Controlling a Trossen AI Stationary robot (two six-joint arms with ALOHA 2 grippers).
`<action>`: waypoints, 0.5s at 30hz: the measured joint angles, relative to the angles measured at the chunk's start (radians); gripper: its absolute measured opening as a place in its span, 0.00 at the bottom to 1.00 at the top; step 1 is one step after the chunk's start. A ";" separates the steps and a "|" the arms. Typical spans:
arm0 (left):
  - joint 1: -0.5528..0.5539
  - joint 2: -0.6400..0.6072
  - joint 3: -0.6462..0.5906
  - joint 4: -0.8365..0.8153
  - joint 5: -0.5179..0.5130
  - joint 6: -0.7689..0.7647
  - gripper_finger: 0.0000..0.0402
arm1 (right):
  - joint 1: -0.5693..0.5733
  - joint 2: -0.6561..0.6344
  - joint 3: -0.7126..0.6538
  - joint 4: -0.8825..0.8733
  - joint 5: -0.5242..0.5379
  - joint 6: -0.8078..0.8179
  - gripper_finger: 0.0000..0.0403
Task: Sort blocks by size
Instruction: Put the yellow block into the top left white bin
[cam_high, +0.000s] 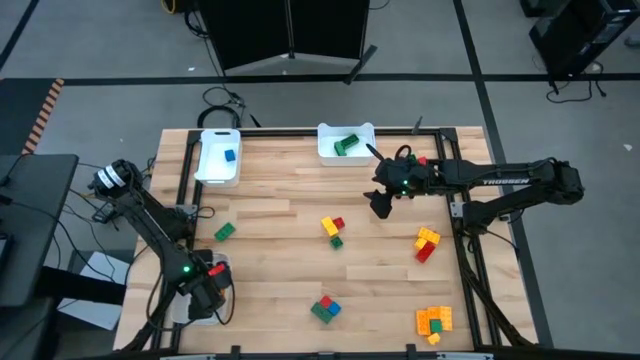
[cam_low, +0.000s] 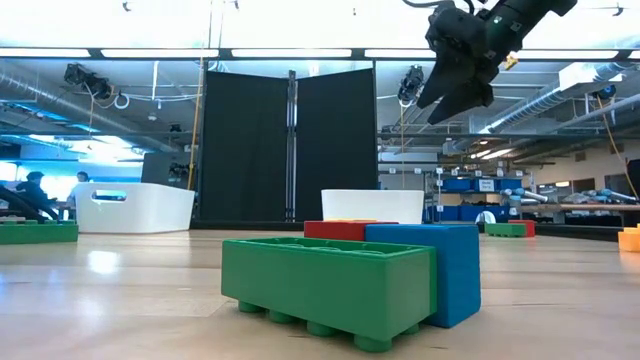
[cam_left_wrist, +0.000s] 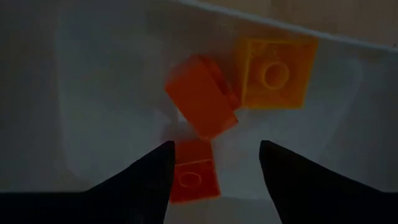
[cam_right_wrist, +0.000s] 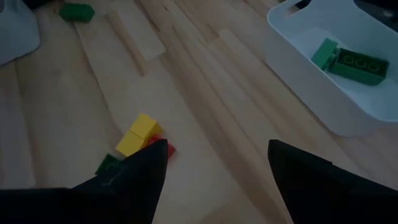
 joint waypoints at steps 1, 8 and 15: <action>0.000 -0.001 0.000 0.001 0.015 0.002 0.61 | -0.001 0.000 0.000 0.000 0.000 -0.008 0.72; -0.005 -0.004 0.092 -0.095 -0.036 -0.001 0.61 | -0.006 0.000 0.000 0.000 -0.001 -0.016 0.72; -0.005 -0.004 0.264 -0.301 -0.075 0.012 0.61 | -0.006 0.000 0.000 0.003 -0.001 -0.019 0.71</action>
